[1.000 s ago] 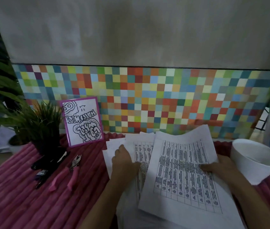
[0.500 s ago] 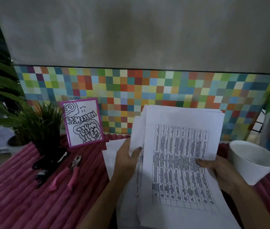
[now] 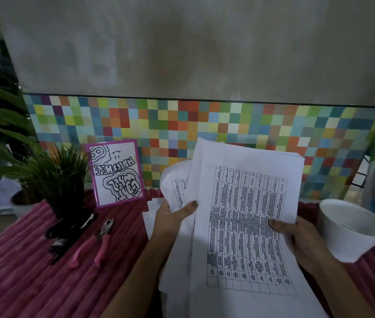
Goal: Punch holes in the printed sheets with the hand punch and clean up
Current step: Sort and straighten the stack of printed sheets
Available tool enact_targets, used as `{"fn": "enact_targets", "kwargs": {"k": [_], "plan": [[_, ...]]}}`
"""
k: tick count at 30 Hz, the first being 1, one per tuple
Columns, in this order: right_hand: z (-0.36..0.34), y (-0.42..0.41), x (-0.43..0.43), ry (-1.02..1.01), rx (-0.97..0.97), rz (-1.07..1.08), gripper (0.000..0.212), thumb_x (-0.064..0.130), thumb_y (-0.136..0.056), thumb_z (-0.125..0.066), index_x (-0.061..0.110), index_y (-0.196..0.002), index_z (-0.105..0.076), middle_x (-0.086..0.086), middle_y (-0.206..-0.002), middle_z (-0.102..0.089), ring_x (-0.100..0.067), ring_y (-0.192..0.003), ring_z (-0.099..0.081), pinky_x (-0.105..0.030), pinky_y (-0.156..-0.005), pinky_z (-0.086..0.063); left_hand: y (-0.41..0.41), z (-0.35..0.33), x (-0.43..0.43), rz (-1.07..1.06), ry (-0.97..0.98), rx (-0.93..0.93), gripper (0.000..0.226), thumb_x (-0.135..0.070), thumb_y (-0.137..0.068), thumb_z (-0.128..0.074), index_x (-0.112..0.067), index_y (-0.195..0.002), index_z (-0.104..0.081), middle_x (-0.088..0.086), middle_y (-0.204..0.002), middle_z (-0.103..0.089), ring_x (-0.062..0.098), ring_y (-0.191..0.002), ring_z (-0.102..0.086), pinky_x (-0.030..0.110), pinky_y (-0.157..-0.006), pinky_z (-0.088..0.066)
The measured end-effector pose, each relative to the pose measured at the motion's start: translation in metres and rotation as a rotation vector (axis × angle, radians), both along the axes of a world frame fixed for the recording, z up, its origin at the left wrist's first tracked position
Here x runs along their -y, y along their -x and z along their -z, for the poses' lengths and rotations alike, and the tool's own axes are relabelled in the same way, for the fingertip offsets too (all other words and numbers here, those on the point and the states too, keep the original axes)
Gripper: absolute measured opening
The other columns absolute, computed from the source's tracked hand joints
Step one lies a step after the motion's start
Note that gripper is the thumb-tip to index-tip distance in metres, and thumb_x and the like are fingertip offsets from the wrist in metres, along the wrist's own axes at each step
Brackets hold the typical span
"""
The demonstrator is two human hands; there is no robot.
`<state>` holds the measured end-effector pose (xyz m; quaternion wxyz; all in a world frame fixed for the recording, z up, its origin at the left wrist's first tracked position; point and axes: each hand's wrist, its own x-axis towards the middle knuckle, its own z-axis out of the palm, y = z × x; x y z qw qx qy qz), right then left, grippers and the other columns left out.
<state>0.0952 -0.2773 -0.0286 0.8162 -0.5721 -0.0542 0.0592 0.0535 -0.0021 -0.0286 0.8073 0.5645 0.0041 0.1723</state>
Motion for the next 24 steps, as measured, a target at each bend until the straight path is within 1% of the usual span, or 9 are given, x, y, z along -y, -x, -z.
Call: {"fn": "enact_targets", "kwargs": {"k": [3,7,10,12,15,18,20,22,24], "plan": [[0.004,-0.001,-0.002,-0.013,-0.014,-0.018,0.042,-0.008,-0.071,-0.062,0.002,-0.111,-0.063,-0.007,-0.107,-0.074,-0.016,-0.094,-0.072,-0.021,-0.068,-0.058,-0.003,0.006,0.001,-0.046,-0.032,-0.014,0.047,-0.011,-0.075,-0.073,-0.009,-0.120,-0.062,0.000,-0.107,-0.074,0.012,-0.099,-0.070,0.023,-0.082,-0.057],[0.011,-0.005,-0.004,0.030,-0.039,-0.033,0.056,-0.011,-0.061,-0.069,-0.006,-0.115,-0.061,-0.018,-0.111,-0.071,-0.026,-0.098,-0.071,-0.028,-0.075,-0.059,-0.004,0.018,0.003,-0.303,-0.212,-0.083,0.035,-0.021,-0.090,-0.067,-0.016,-0.123,-0.055,0.002,-0.118,-0.067,0.020,-0.113,-0.063,0.029,-0.091,-0.054],[0.013,-0.007,-0.005,0.040,-0.046,-0.043,0.061,-0.018,-0.058,-0.067,-0.004,-0.117,-0.061,-0.019,-0.112,-0.070,-0.029,-0.100,-0.070,-0.031,-0.079,-0.059,-0.004,0.030,-0.001,-0.608,-0.798,-0.097,0.050,-0.017,-0.092,-0.062,-0.008,-0.138,-0.044,0.014,-0.138,-0.047,0.031,-0.128,-0.044,0.044,-0.107,-0.038],[0.012,-0.008,-0.001,0.038,-0.042,-0.057,0.063,-0.020,-0.062,-0.061,-0.001,-0.122,-0.059,-0.018,-0.115,-0.070,-0.028,-0.102,-0.069,-0.030,-0.076,-0.060,-0.004,0.030,-0.002,-0.751,-0.985,-0.013,0.047,-0.004,-0.087,-0.062,-0.004,-0.132,-0.050,0.017,-0.137,-0.043,0.031,-0.127,-0.039,0.038,-0.107,-0.032],[0.009,-0.008,0.013,0.018,-0.087,-0.158,0.066,-0.017,-0.063,-0.064,0.000,-0.126,-0.057,-0.022,-0.122,-0.065,-0.037,-0.107,-0.066,-0.046,-0.080,-0.058,-0.001,0.025,0.003,-0.641,-0.883,0.056,0.045,0.002,-0.086,-0.060,-0.003,-0.130,-0.051,0.013,-0.135,-0.045,0.025,-0.127,-0.041,0.024,-0.106,-0.030],[0.006,-0.006,0.024,-0.014,-0.177,-0.244,0.065,-0.010,-0.060,-0.063,-0.004,-0.124,-0.056,-0.030,-0.121,-0.063,-0.046,-0.102,-0.065,-0.053,-0.075,-0.058,0.000,0.030,0.009,-0.323,-0.770,-0.197,0.065,-0.024,-0.091,-0.064,-0.007,-0.146,-0.033,0.006,-0.142,-0.042,0.025,-0.134,-0.041,0.031,-0.110,-0.034],[0.006,-0.005,0.026,-0.001,-0.244,-0.274,0.067,-0.010,-0.057,-0.068,-0.006,-0.123,-0.057,-0.033,-0.119,-0.062,-0.048,-0.097,-0.066,-0.053,-0.071,-0.057,-0.001,0.037,0.011,-0.260,-0.815,-0.294,0.072,-0.028,-0.092,-0.063,-0.007,-0.150,-0.026,0.004,-0.146,-0.040,0.024,-0.139,-0.036,0.029,-0.113,-0.029],[0.008,-0.008,0.027,0.065,-0.274,-0.270,0.078,-0.004,-0.049,-0.076,-0.005,-0.125,-0.057,-0.034,-0.120,-0.060,-0.049,-0.099,-0.064,-0.056,-0.075,-0.056,-0.004,0.038,0.010,-0.237,-0.862,-0.309,0.058,-0.021,-0.094,-0.060,-0.004,-0.145,-0.036,0.007,-0.140,-0.050,0.025,-0.131,-0.046,0.025,-0.105,-0.035],[0.010,-0.010,0.027,0.103,-0.276,-0.257,0.082,-0.003,-0.047,-0.078,-0.003,-0.126,-0.056,-0.033,-0.120,-0.061,-0.049,-0.099,-0.064,-0.056,-0.075,-0.056,-0.004,0.030,0.008,-0.156,-0.832,-0.304,0.037,-0.022,-0.092,-0.063,-0.006,-0.124,-0.056,0.003,-0.116,-0.064,0.023,-0.108,-0.060,0.022,-0.086,-0.043]]}}
